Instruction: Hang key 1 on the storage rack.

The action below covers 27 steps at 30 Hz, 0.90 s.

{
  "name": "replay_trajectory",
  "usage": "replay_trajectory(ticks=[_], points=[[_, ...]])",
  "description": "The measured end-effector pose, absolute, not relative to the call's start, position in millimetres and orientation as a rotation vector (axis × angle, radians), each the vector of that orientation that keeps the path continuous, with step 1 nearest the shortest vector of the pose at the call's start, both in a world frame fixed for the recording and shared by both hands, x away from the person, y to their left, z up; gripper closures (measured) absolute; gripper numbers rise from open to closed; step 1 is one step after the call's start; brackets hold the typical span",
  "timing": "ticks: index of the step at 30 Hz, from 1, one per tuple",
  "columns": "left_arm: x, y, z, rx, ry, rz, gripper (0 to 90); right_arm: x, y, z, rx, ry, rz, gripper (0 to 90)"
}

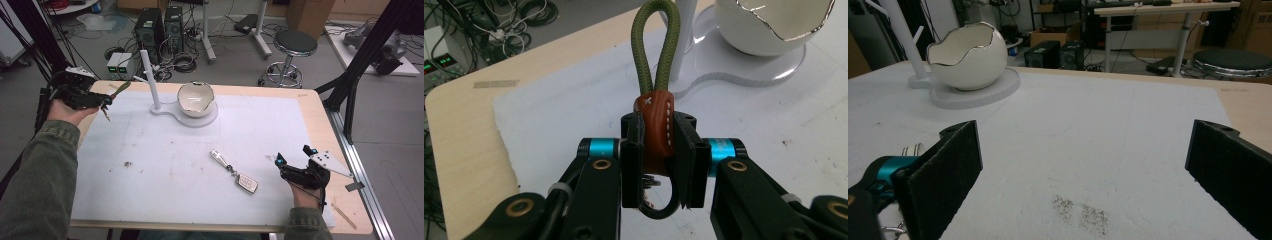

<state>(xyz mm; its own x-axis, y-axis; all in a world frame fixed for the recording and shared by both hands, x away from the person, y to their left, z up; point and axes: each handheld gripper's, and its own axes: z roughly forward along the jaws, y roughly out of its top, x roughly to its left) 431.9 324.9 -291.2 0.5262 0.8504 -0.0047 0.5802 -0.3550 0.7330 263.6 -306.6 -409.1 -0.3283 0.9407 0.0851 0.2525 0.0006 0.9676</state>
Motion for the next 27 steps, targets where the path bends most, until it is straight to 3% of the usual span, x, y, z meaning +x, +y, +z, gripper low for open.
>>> replay_trajectory(ticks=[19, 27], points=[[459, 313, -275, 2.089, 1.191, 0.510, 75.2, 265, -300, -410, 1.223, 1.678, 1.334, 0.5], [470, 314, -281, 2.017, 1.213, 0.477, 75.2, 266, -300, -411, 1.218, 1.684, 1.303, 0.5]])
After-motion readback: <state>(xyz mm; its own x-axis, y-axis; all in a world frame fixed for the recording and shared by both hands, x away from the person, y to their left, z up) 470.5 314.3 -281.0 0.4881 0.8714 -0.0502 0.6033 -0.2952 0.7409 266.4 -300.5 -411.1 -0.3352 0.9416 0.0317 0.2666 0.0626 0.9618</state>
